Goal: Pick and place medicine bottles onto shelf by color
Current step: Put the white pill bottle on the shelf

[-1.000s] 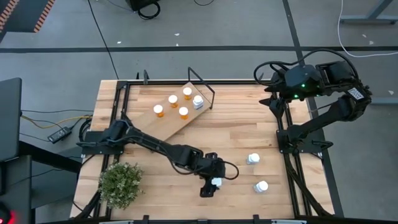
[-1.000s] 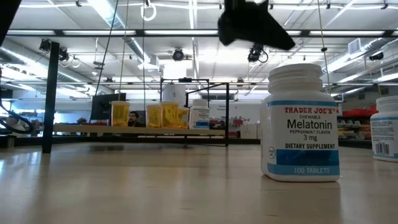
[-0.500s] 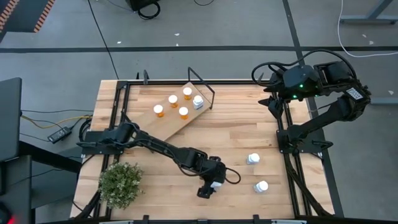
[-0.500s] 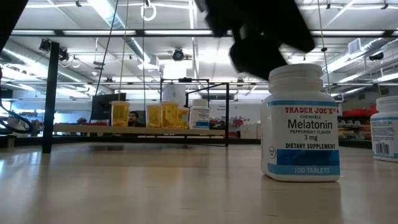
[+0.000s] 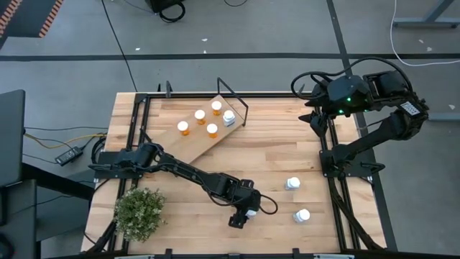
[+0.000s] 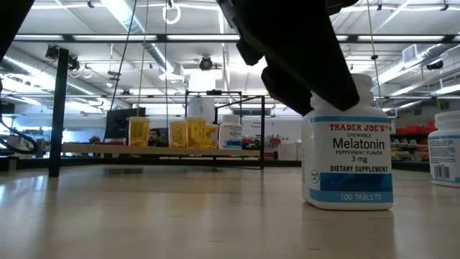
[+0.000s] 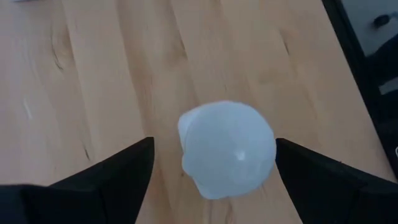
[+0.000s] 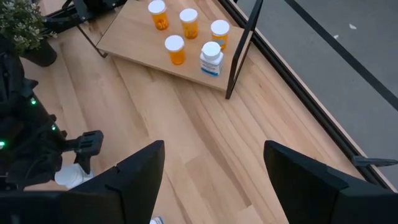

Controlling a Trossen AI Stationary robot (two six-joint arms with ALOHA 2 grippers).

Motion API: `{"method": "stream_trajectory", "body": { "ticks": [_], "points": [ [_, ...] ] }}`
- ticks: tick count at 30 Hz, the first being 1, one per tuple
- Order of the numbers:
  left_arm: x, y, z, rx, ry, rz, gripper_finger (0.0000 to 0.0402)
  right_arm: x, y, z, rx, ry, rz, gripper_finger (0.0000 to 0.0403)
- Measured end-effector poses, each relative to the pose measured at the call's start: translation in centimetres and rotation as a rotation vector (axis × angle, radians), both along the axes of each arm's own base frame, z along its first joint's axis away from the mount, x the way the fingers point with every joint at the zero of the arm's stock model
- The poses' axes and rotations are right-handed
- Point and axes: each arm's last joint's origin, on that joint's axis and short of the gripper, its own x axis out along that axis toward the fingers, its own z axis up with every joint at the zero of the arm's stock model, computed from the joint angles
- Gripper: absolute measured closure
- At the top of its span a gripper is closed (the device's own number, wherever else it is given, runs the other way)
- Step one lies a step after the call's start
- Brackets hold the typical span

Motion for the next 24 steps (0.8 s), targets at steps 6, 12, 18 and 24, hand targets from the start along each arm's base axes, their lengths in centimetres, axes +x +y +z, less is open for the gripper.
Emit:
{"method": "stream_trajectory", "body": {
  "ticks": [6,12,18,24],
  "points": [
    [0.11,0.0,0.07,-0.007,-0.01,0.016,0.008,0.0,0.0,0.0,0.0,0.0,0.0,0.012],
    [0.18,-0.02,0.13,-0.017,-0.016,0.025,0.0101,0.0,0.0,0.0,0.0,0.0,0.0,0.012],
    [0.18,-0.03,0.14,-0.021,-0.015,0.031,0.013,0.0,0.0,0.01,0.0,0.0,0.0,0.012],
    [0.06,0.58,0.24,-0.023,0.014,0.059,0.0173,0.0,0.0,0.0,0.0,0.0,0.0,0.012]
  ]
}}
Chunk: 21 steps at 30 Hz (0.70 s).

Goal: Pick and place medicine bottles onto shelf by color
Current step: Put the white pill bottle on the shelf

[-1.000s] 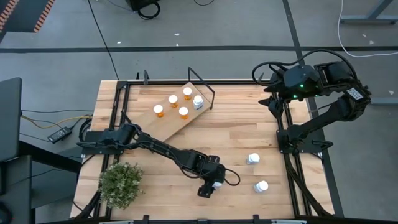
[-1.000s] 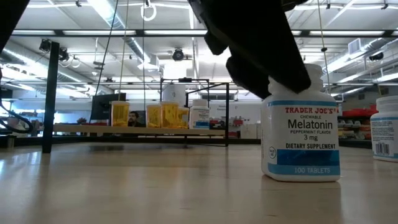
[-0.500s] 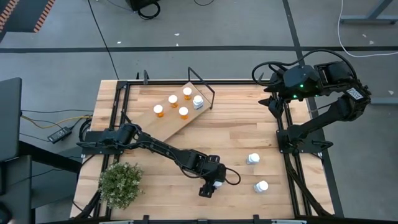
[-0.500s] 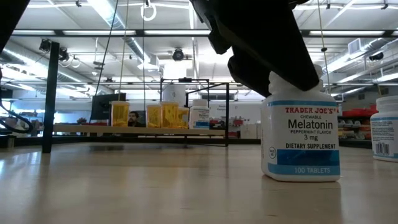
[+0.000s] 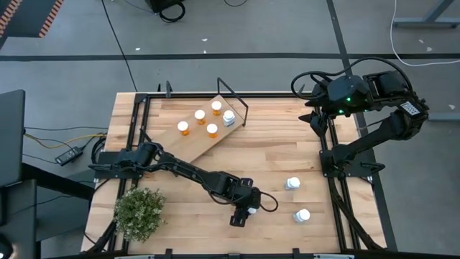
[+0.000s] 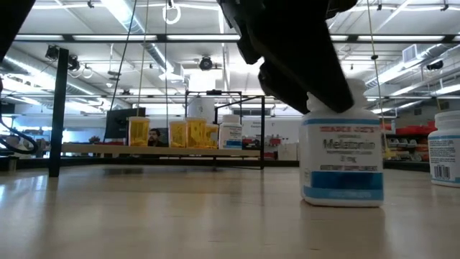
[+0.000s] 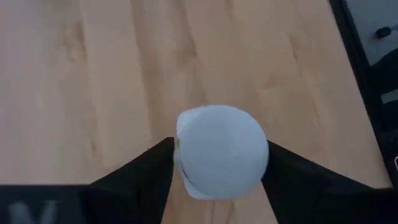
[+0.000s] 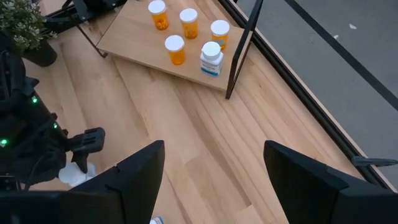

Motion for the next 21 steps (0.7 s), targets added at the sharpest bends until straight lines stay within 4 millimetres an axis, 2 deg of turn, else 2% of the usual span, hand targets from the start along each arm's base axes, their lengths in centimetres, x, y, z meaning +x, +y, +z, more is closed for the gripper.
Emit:
{"method": "stream_trajectory", "body": {
  "ticks": [4,7,10,16,21],
  "points": [
    [-0.5,1.2,0.8,-0.005,0.058,0.055,0.0206,0.0,0.0,0.0,0.0,0.0,0.0,0.012],
    [-1.2,2.4,2.1,-0.001,0.094,0.087,0.0222,0.0,0.0,0.0,-0.002,0.001,0.003,0.012],
    [-2.1,3.9,3.5,0.023,0.143,0.12,0.022,0.0,0.0,0.0,-0.005,0.002,0.005,0.012],
    [-4.5,6.4,5.6,0.194,0.252,0.187,0.0196,0.0,-0.1,0.0,-0.035,0.003,-0.009,0.012],
    [-5.8,8.3,7.6,0.216,0.278,0.209,0.0218,0.0,-0.1,0.0,-0.052,0.007,-0.012,0.012]
  ]
}}
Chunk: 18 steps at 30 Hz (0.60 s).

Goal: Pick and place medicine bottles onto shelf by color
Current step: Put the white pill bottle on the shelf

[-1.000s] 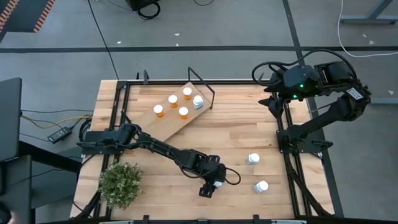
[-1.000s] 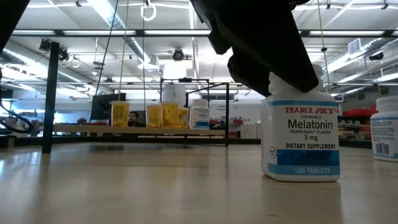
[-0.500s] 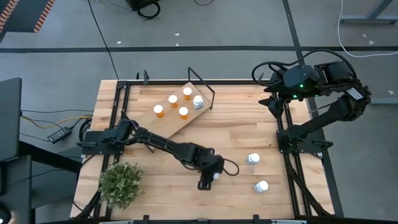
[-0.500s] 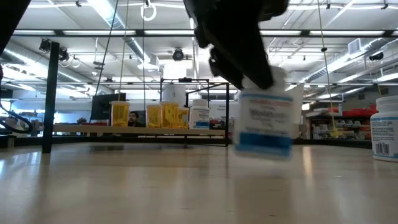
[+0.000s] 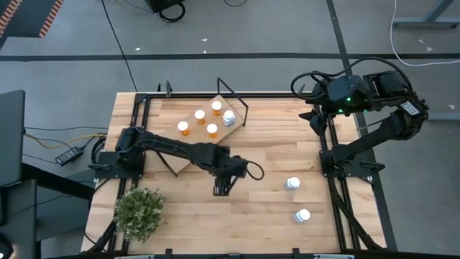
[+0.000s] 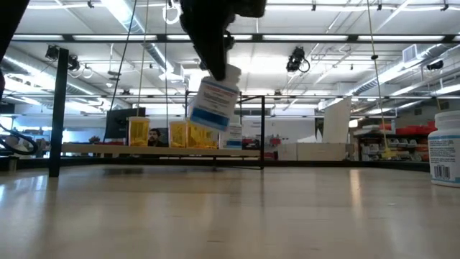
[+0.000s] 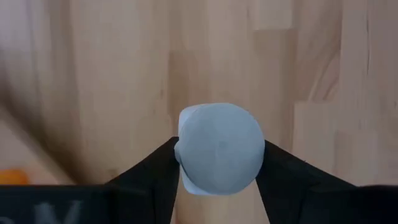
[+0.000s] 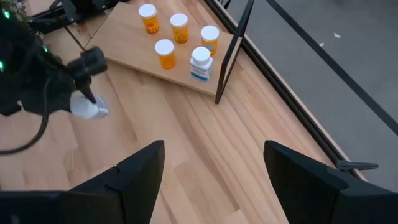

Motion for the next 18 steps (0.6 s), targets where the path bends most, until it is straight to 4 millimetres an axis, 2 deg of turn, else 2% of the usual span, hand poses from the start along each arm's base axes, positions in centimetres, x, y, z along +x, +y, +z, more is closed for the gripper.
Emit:
{"method": "stream_trajectory", "body": {
  "ticks": [4,10,14,18],
  "points": [
    [-1.4,2.4,1.7,0.002,0.037,0.09,0.0224,0.0,0.0,0.0,-0.005,0.0,-0.002,0.012],
    [-3.8,5.9,4.1,0.037,0.067,0.344,0.0201,0.0,-0.1,0.0,-0.031,0.003,-0.012,0.012],
    [-4.9,7.2,5.9,0.056,0.009,0.441,0.0212,0.0,-0.1,0.0,-0.04,0.003,-0.019,0.012],
    [-6.3,7.8,6.6,0.072,0.058,0.452,0.0222,0.0,-0.1,0.0,-0.038,0.003,-0.021,0.012]
  ]
}}
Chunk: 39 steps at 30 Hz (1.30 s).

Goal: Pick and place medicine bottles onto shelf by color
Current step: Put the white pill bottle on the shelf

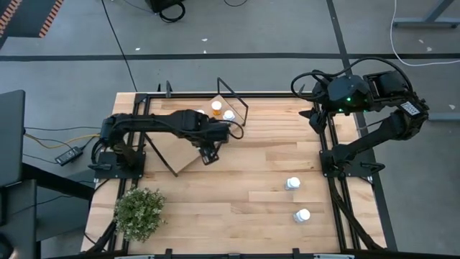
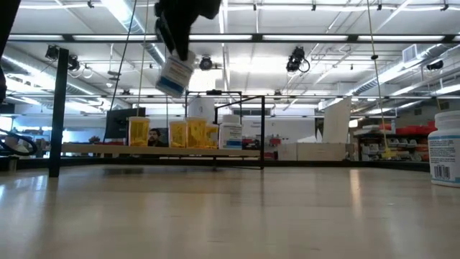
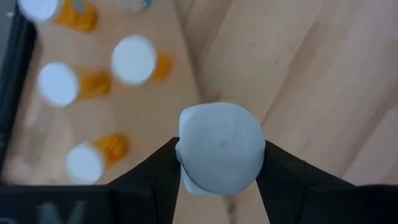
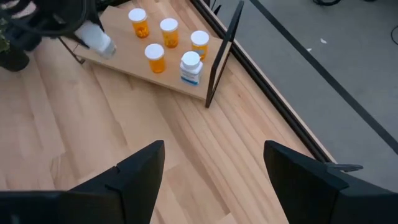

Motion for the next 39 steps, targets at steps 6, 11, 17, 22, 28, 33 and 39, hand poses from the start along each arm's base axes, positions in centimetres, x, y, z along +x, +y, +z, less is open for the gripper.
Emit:
{"method": "stream_trajectory", "body": {
  "ticks": [6,11,17,22,28,33,39],
  "points": [
    [-2.5,1.5,1.7,0.034,0.061,0.002,0.0208,0.0,0.0,0.0,-0.02,0.003,-0.004,0.012],
    [-4.7,3.2,3.0,0.036,0.009,0.085,0.0219,0.0,-0.1,0.0,-0.046,0.007,-0.013,0.012],
    [-8.3,4.7,0.7,-0.037,-0.056,0.255,0.0215,0.0,-0.1,0.0,-0.056,0.011,-0.008,0.012],
    [-10.3,4.7,-1.6,-0.101,-0.098,0.383,0.0205,0.0,-0.1,0.0,-0.056,0.011,-0.007,0.012],
    [-11.6,4.1,-3.8,-0.138,-0.032,0.41,0.0218,0.0,-0.1,0.0,-0.06,0.014,-0.003,0.012],
    [-12.1,4.3,-6.2,-0.186,0.024,0.411,0.021,0.0,-0.2,0.1,-0.073,0.017,-0.006,0.012],
    [-12.7,4.9,-8.3,-0.196,0.055,0.421,0.0201,0.0,-0.2,0.1,-0.074,0.017,-0.008,0.012]
  ]
}}
